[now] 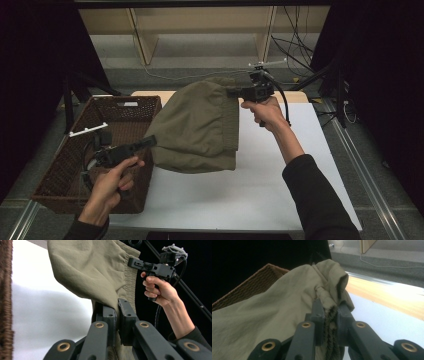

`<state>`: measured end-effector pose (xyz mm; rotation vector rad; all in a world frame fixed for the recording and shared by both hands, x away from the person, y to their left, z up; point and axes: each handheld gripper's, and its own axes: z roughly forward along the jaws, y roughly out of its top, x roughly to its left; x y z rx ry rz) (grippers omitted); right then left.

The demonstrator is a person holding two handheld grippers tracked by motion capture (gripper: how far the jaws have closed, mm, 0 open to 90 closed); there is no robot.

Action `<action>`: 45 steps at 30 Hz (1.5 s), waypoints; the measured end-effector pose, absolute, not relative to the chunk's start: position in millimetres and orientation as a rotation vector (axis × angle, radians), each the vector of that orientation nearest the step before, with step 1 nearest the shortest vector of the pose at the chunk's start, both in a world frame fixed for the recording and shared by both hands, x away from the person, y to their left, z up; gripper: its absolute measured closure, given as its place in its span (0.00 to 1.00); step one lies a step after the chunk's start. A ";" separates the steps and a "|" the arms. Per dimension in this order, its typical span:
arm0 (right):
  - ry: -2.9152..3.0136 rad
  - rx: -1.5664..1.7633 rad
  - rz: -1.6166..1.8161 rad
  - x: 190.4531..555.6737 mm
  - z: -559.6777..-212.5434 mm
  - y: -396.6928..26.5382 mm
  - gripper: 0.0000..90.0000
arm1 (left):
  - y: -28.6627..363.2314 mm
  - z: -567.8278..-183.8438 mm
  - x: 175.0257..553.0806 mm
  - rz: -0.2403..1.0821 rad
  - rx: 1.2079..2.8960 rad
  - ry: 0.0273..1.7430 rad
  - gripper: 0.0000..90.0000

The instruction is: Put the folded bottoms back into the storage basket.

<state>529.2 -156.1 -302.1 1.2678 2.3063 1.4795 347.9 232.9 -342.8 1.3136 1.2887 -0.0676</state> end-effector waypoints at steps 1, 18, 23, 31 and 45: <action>2.306 1.268 1.479 529.2 -302.1 -156.1 0.90 | 236.1 -341.6 347.9 -0.065 1.309 1.287 0.94; 2.336 1.223 1.485 536.6 -286.6 -107.8 0.90 | 281.2 -330.8 346.9 -0.051 1.259 1.294 0.94; 2.336 1.217 1.491 538.6 -285.9 -100.2 0.90 | 289.9 -329.9 346.9 -0.049 1.237 1.301 0.94; 2.338 1.217 1.508 540.1 -283.9 -84.7 0.90 | 305.5 -326.4 345.4 -0.036 1.199 1.298 0.94; 2.354 1.189 1.525 542.6 -273.7 -45.5 0.90 | 343.2 -318.1 338.9 -0.015 1.142 1.287 0.94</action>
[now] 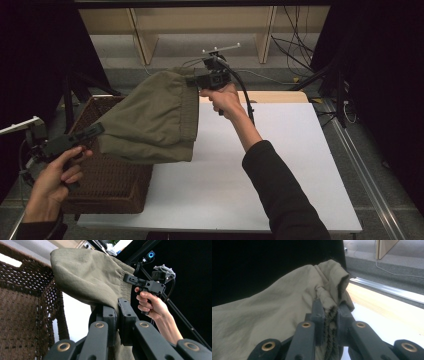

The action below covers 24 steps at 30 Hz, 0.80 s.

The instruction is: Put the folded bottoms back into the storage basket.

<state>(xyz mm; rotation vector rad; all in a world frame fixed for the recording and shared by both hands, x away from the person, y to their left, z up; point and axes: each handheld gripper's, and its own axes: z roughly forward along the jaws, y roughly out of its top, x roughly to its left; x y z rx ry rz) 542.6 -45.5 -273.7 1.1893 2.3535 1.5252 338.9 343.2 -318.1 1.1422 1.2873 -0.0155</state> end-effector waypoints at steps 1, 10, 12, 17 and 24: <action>2.356 1.189 1.523 542.8 -273.0 -42.6 0.90 | 348.3 -317.4 337.4 -0.013 1.128 1.290 0.94; 2.372 1.166 1.513 543.1 -270.2 -21.1 0.90 | 367.8 -315.5 334.0 0.021 1.112 1.298 0.94; 2.377 1.166 1.517 542.8 -270.8 -15.7 0.90 | 374.2 -314.0 331.7 0.026 1.102 1.294 0.94; 2.387 1.153 1.539 541.2 -270.7 2.1 0.90 | 390.2 -312.0 326.5 0.053 1.087 1.301 0.94; 2.390 1.142 1.544 538.6 -266.6 21.1 0.90 | 407.6 -311.8 321.0 0.064 1.053 1.304 0.94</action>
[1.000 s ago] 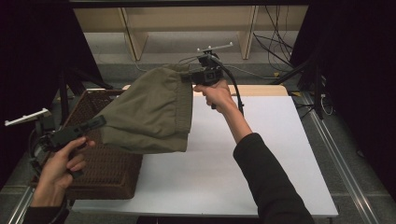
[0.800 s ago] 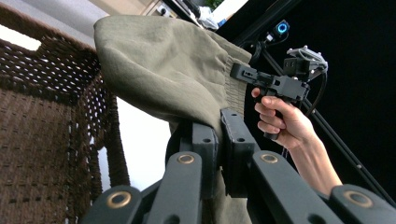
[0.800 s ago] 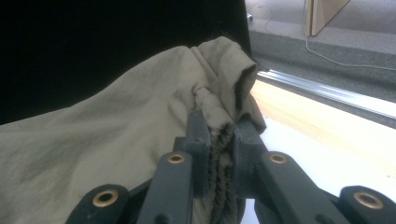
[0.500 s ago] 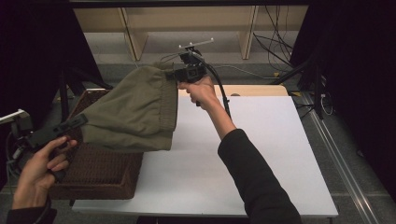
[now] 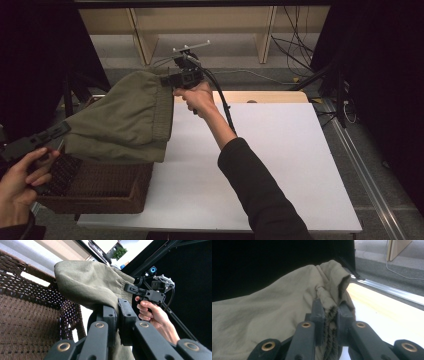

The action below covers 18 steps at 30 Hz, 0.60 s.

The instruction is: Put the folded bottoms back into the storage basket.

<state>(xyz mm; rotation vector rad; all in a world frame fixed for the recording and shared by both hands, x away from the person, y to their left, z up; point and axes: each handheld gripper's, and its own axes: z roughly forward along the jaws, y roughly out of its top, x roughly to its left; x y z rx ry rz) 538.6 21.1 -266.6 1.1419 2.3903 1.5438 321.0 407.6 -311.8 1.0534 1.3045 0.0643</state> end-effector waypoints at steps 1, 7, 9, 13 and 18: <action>2.389 1.142 1.548 538.1 -265.9 23.8 0.90 | 410.0 -312.2 320.4 0.068 1.048 1.308 0.94; 2.388 1.155 1.562 536.0 -267.8 38.1 0.89 | 420.5 -312.0 316.0 0.089 1.033 1.318 0.95; 2.390 1.166 1.577 535.8 -270.4 41.2 0.89 | 422.3 -311.9 315.2 0.088 1.031 1.318 0.94; 2.390 1.165 1.576 535.4 -273.4 46.0 0.89 | 429.2 -313.7 313.7 0.085 1.009 1.320 0.95; 2.394 1.156 1.567 534.0 -275.3 55.0 0.89 | 436.9 -318.7 313.4 0.079 0.992 1.333 0.94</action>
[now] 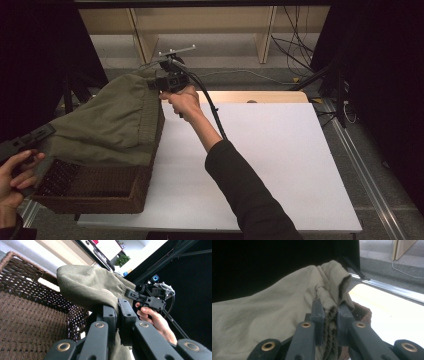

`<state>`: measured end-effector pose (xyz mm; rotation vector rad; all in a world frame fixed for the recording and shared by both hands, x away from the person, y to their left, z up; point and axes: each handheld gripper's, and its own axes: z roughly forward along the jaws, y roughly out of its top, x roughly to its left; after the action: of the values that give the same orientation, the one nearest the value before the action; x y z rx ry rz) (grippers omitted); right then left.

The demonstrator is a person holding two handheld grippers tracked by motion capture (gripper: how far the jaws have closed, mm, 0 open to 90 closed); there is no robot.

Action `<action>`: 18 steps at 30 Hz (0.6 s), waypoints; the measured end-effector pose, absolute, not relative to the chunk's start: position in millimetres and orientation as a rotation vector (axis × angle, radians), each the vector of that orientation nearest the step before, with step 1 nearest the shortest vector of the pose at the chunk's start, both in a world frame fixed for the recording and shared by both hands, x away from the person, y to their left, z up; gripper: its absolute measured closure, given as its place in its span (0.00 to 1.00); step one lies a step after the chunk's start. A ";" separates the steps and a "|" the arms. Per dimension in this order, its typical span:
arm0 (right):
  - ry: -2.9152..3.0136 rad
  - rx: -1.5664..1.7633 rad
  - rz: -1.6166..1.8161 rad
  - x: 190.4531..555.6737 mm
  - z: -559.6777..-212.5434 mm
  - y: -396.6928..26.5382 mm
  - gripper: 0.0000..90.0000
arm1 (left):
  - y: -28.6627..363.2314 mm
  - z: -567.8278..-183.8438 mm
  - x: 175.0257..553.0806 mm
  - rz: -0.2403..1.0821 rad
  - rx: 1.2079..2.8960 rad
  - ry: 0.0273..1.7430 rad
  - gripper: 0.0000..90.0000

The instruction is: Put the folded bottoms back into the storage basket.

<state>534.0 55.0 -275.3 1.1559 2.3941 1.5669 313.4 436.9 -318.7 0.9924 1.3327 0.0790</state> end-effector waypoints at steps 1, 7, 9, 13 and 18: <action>2.399 1.158 1.566 534.1 -276.6 57.9 0.89 | 439.7 -319.6 312.7 0.079 0.982 1.337 0.94; 2.410 1.153 1.562 533.0 -279.9 64.3 0.89 | 446.2 -320.9 310.3 0.085 0.969 1.343 0.94; 2.409 1.154 1.568 532.7 -280.9 67.7 0.89 | 447.5 -320.8 309.1 0.085 0.955 1.344 0.95; 2.414 1.153 1.567 533.2 -283.6 72.2 0.89 | 450.1 -323.1 309.5 0.082 0.952 1.352 0.94; 2.424 1.149 1.555 533.3 -286.4 75.5 0.89 | 452.5 -325.7 309.8 0.082 0.948 1.360 0.94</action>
<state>533.3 75.5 -286.4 1.1488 2.4237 1.5555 309.8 452.5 -325.7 0.9481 1.3600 0.0822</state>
